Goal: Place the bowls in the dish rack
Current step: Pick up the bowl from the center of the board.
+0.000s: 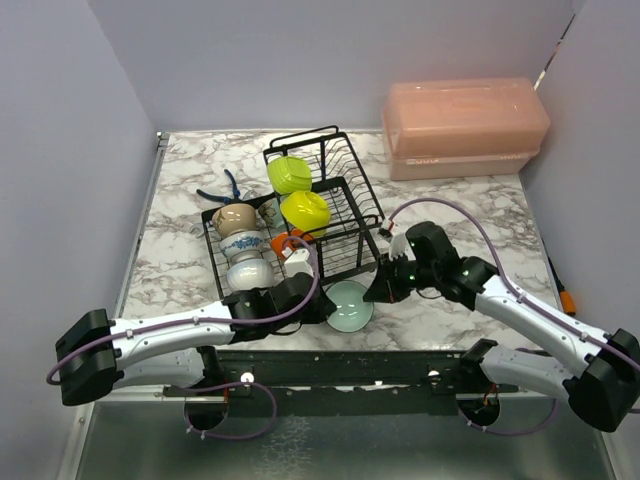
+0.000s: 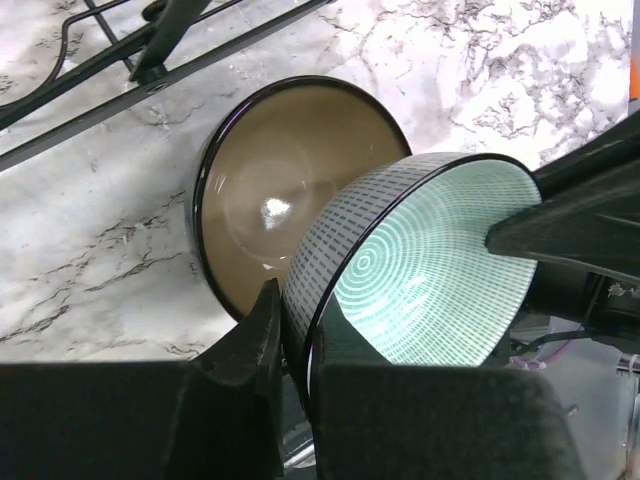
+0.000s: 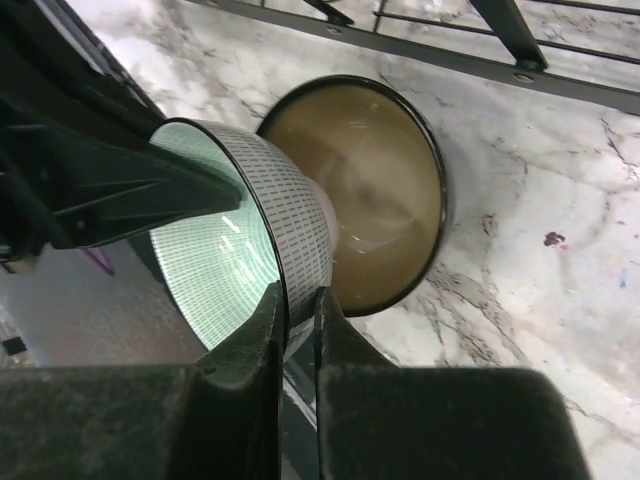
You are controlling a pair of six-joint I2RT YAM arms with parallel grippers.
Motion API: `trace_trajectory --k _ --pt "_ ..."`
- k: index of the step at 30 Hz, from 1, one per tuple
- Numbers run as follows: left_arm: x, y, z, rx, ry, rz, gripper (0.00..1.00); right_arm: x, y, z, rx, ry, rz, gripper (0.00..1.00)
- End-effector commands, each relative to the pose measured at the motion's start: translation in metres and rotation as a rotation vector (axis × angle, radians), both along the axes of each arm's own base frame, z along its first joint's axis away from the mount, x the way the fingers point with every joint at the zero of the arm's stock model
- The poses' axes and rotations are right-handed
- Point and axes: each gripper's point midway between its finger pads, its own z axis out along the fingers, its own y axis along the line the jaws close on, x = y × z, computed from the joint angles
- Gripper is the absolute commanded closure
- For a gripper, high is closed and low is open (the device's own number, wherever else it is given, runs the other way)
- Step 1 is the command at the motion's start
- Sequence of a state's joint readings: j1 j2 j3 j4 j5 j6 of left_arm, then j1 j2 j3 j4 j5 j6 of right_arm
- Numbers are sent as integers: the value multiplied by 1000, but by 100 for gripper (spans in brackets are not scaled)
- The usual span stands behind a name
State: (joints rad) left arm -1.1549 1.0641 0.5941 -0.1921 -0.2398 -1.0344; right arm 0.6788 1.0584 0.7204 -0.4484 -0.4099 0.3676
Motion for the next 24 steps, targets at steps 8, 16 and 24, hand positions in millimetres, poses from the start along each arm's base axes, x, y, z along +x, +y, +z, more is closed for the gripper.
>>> trace_trajectory --k 8,16,24 --pt "15 15 74 -197 -192 66 100 13 3 41 81 -116 -40 52" --pt "16 28 105 -182 -318 24 100 15 6 78 183 -203 -52 30" --pt "20 29 158 -165 -476 -46 100 13 12 126 261 -270 -18 27"
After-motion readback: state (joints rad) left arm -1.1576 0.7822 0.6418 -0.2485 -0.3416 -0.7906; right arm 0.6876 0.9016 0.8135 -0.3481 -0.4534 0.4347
